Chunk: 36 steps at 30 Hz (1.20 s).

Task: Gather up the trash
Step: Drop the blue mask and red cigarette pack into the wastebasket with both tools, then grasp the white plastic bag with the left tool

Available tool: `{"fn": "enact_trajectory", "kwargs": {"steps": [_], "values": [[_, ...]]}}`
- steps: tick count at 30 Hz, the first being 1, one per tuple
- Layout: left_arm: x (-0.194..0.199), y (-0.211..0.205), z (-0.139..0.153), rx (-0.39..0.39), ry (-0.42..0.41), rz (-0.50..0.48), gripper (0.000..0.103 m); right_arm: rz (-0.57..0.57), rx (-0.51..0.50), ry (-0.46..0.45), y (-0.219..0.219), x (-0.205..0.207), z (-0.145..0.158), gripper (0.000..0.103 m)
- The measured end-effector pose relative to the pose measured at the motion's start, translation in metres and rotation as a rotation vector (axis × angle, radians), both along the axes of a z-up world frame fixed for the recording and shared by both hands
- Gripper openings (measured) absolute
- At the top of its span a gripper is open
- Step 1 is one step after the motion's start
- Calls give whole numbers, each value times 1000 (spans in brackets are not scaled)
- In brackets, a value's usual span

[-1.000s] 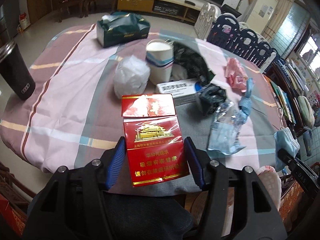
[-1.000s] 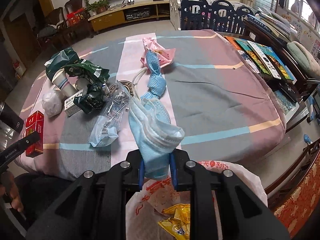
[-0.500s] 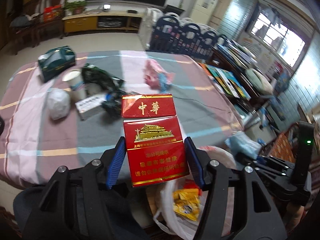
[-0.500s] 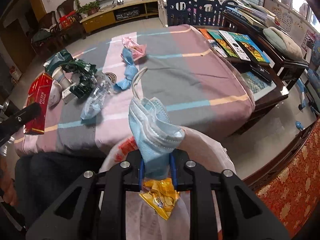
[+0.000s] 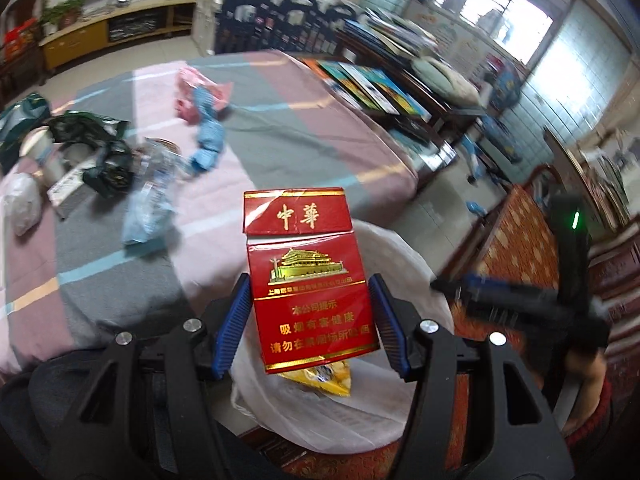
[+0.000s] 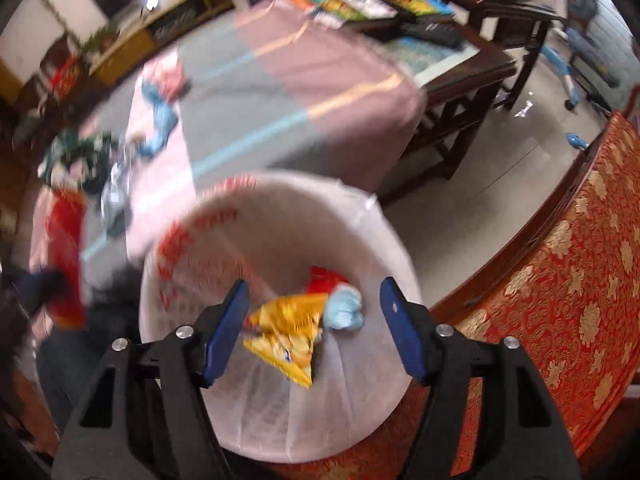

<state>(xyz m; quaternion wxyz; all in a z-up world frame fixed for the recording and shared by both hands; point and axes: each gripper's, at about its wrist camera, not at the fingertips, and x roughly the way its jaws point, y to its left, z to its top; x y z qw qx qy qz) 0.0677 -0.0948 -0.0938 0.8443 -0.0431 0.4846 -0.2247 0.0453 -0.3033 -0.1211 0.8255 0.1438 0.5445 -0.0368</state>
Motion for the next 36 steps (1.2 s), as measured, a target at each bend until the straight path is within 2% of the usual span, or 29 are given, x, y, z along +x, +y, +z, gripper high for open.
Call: {"fn": "enact_trajectory", "kwargs": {"steps": [3, 5, 7, 9, 13, 16, 18, 22, 25, 28, 29, 30, 31, 33, 36], "values": [[-7, -25, -16, 5, 56, -126, 61, -58, 13, -44, -15, 1, 12, 68], [-7, -32, -25, 25, 75, -148, 64, -77, 15, -52, -21, 0, 14, 68], [-3, -28, -29, 30, 88, -122, 77, -84, 17, -47, -22, 0, 12, 68], [5, -12, -31, 17, 95, -63, 78, -82, 20, -38, -21, 2, 8, 68], [30, 42, -33, 37, 81, 117, 78, -60, 34, -13, -12, 6, -1, 68], [53, 104, -33, 122, 31, 340, 78, -33, 33, -9, -1, 9, -5, 68], [71, 160, -35, 133, 30, 523, 78, -17, 27, -8, 8, 13, -7, 68], [115, 253, -42, 150, 38, 790, 86, 26, 37, 12, 27, 21, -13, 68], [146, 300, -56, 149, 72, 858, 86, 50, 38, 11, 37, 26, -13, 68], [166, 329, -69, 111, 99, 886, 85, 62, 28, 15, 44, 27, -14, 68], [169, 335, -73, 91, 96, 888, 84, 65, 25, 20, 46, 29, -16, 68], [170, 339, -77, 56, 91, 877, 71, 66, 25, 26, 47, 30, -17, 68], [169, 338, -81, 26, 98, 855, 54, 67, 27, 33, 48, 31, -19, 68], [163, 333, -87, -12, 106, 796, 38, 67, 25, 40, 50, 33, -22, 68], [147, 305, -87, 29, 75, 712, 27, 76, 25, 49, 55, 38, -26, 68]]}}
